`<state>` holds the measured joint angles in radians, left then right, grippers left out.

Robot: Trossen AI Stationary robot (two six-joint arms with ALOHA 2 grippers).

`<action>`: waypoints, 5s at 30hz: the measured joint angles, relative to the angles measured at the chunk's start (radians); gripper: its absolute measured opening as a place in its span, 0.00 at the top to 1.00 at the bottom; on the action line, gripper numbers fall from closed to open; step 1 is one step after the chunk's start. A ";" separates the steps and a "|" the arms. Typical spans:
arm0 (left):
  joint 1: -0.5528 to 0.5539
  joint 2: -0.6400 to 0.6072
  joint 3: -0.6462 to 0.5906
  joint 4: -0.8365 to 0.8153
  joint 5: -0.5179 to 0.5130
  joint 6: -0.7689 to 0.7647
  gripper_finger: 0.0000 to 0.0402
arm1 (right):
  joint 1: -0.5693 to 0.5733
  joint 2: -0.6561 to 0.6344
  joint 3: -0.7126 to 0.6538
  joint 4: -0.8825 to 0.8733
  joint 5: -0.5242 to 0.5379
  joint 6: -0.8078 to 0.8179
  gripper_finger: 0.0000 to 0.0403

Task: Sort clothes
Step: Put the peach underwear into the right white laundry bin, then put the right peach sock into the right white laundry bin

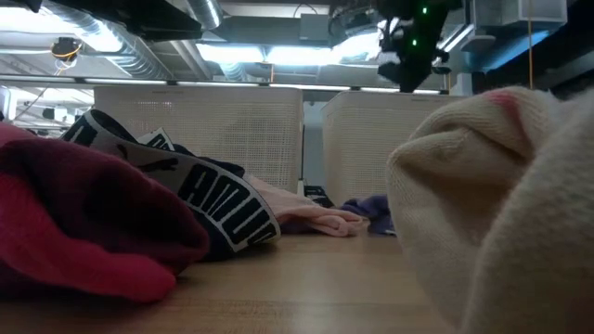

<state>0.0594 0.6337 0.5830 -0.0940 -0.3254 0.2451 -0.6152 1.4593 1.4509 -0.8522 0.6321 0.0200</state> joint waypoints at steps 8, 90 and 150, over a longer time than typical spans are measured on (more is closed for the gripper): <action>0.000 0.000 0.000 0.000 0.000 0.001 0.52 | -0.029 0.000 -0.143 0.133 -0.102 0.021 0.95; 0.000 0.000 0.000 0.000 0.000 -0.017 0.52 | 1.099 -0.150 -0.640 -0.201 -0.122 1.141 0.37; 0.000 0.000 0.000 -0.002 0.000 -0.010 0.52 | 0.975 -0.155 -0.646 -0.039 0.135 0.496 0.99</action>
<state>0.0594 0.6338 0.5827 -0.0956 -0.3253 0.2349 0.3597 1.3045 0.8052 -0.8913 0.7669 0.5156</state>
